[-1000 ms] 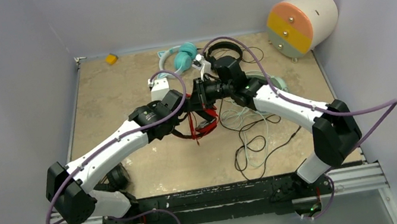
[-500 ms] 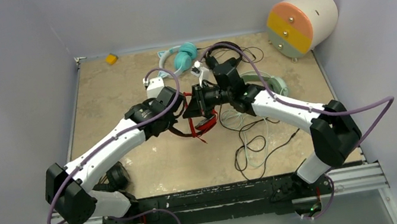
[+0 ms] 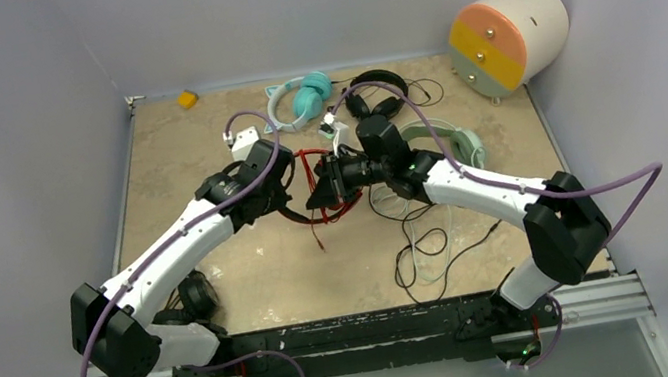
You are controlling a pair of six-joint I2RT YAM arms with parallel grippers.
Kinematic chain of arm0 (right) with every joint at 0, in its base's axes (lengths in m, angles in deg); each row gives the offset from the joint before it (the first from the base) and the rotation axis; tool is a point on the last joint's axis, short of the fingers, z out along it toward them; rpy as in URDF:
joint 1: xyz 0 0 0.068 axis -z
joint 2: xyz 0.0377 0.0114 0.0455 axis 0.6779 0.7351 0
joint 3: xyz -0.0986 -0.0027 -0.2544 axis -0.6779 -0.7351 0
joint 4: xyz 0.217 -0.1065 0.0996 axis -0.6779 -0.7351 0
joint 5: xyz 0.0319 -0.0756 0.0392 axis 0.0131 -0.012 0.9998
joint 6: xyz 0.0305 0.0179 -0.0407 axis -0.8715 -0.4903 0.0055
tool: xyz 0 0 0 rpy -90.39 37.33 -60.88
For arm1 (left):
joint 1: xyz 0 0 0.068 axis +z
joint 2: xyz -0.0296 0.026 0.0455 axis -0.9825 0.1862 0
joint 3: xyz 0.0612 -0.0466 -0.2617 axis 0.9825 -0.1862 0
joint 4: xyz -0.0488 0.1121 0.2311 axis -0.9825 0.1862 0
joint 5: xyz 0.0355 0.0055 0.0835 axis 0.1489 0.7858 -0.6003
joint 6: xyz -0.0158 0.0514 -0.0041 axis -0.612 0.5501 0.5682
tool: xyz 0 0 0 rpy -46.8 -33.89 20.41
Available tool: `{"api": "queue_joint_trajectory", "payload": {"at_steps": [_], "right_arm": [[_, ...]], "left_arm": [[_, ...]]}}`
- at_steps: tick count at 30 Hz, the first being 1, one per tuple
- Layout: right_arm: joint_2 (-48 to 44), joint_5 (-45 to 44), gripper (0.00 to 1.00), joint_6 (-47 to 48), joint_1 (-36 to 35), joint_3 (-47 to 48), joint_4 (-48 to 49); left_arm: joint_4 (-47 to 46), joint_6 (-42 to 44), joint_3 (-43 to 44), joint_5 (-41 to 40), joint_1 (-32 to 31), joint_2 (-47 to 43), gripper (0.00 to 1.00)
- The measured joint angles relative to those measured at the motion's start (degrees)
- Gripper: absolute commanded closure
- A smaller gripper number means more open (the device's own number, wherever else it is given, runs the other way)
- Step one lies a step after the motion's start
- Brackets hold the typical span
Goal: Wrap the headphones
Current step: Wrap the headphones cable around the headphones.
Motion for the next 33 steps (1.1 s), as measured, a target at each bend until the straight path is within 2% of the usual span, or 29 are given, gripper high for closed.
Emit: {"api": "queue_joint_trajectory", "payload": {"at_steps": [14, 19, 28, 33], "right_arm": [[-0.1, -0.7, 0.89, 1.1, -2.6, -2.0, -2.4], [-1.5, -3.3, 1.00, 2.6, -3.2, -2.0, -4.9], [-2.6, -7.5, 1.00, 4.7, -4.5, -2.0, -8.3], [-4.0, -11.0, 0.93, 6.7, -5.2, -1.5, -11.4]], "left_arm": [[-1.5, -5.2, 0.0, 0.1, 1.9, -0.7, 1.00], [-1.7, -5.7, 0.0, -0.2, 1.9, -0.7, 1.00], [-1.2, -5.8, 0.2, 0.0, 1.9, -0.6, 1.00], [-1.2, -5.8, 0.3, 1.3, 1.9, -0.6, 1.00]]}}
